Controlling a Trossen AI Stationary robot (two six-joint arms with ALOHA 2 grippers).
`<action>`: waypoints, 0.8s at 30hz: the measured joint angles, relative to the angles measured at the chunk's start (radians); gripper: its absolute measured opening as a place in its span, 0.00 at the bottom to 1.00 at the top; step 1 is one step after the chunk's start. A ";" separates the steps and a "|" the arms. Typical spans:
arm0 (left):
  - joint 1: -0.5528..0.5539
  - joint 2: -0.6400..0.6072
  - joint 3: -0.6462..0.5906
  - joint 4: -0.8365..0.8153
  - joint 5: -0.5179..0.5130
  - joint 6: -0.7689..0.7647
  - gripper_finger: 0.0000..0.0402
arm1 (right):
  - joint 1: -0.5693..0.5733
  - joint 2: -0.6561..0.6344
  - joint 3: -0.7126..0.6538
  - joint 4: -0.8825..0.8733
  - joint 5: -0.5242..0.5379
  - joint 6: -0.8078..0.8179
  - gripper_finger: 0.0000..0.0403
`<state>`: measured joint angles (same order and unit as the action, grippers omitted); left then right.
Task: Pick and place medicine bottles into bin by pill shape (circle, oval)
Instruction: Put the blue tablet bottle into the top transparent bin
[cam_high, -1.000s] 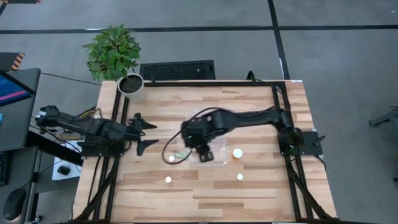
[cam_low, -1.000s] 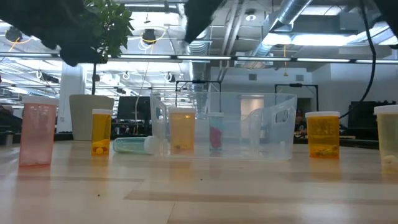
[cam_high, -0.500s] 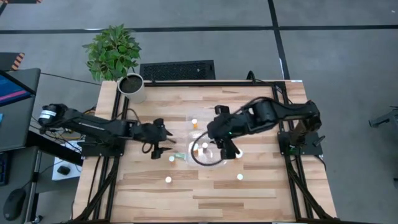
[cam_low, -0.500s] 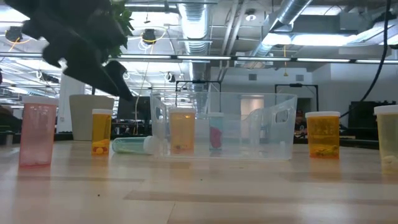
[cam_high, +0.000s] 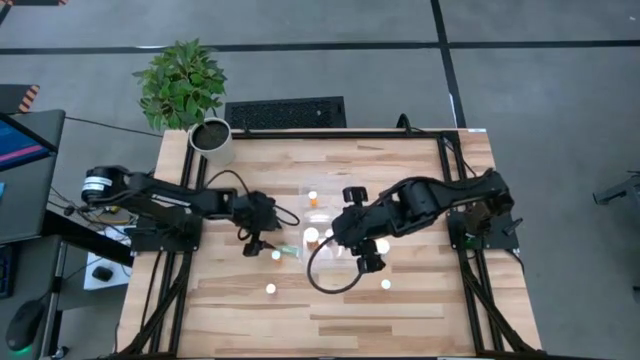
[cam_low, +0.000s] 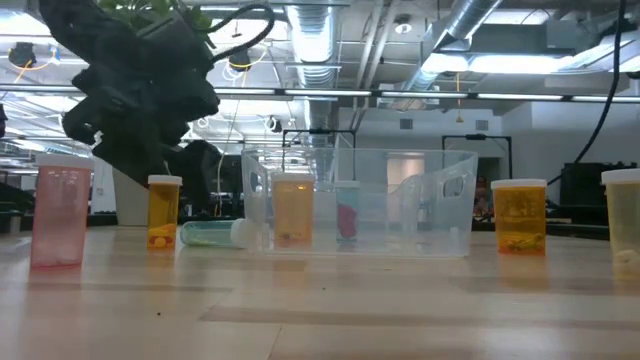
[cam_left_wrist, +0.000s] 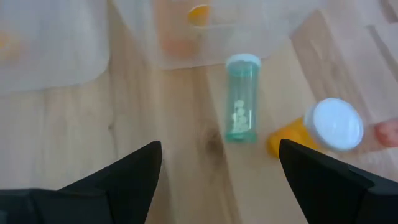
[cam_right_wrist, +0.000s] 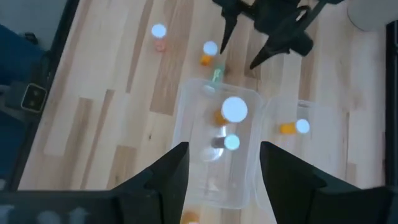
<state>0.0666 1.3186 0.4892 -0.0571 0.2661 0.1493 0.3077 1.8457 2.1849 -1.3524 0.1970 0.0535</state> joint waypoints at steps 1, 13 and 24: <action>-0.009 0.006 0.000 0.009 0.000 -0.001 0.79 | 0.000 0.006 0.002 0.005 0.000 0.002 0.50; -0.062 0.028 -0.002 0.028 -0.057 0.005 0.71 | -0.001 0.010 0.002 -0.006 0.015 0.008 0.50; -0.063 0.143 0.000 0.107 -0.008 0.014 0.69 | 0.000 0.009 0.002 -0.010 0.014 0.018 0.50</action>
<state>0.0032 1.4619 0.4890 0.0499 0.2581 0.1635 0.3073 1.8552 2.1868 -1.3621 0.2115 0.0715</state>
